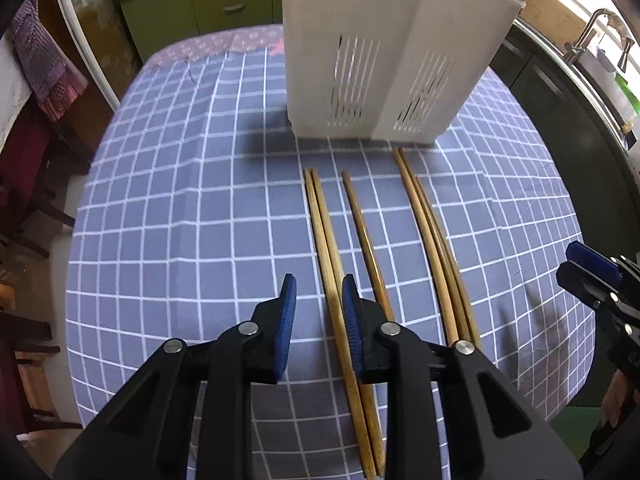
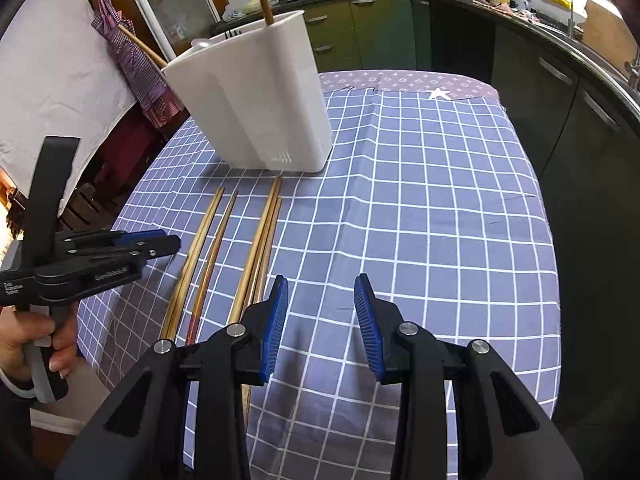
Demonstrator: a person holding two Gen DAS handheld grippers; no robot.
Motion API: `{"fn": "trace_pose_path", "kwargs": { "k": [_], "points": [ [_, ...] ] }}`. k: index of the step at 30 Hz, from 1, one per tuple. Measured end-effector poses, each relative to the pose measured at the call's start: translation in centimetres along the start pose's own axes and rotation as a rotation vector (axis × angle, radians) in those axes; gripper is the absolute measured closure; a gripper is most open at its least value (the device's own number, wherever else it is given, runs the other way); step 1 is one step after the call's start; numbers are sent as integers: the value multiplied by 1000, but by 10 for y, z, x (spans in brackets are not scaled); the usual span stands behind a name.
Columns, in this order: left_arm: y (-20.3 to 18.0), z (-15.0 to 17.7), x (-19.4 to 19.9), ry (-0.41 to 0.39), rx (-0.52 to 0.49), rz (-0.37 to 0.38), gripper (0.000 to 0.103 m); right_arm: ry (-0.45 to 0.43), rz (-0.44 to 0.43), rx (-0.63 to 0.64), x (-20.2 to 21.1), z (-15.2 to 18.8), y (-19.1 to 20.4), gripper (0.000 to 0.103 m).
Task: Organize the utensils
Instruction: 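Lower both tools back toward the remaining chopsticks on the cloth, then grasp another wooden chopstick with the left tool and lift it upright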
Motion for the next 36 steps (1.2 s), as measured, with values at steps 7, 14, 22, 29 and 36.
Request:
{"fn": "trace_pose_path", "kwargs": {
  "k": [7,14,22,29,36],
  "points": [
    [4,2,-14,28,26,-6,84,6,-16,2,0,2,3,68],
    [-3,-2,-22,35,21,12,84,13,-28,-4,0,3,4,68],
    [6,-3,-26,77,43,-4,84,13,-32,0,3,5,3,67],
    [-3,-9,-33,71,22,-16,84,12,-38,2,3,4,6,64],
    [-5,-11,-33,79,26,-22,96,12,-34,5,3,4,4,64]
  ]
}}
Point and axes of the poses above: each gripper's, at about its wrist camera, not at the fingertips, and x roughly against the way its jaws point, y to its left, z to its underside, the point moved 10 cm from there along -x, roughly the way its jaws point, and after that the axes turned 3 degrees about -y, right-handed, at the moved point
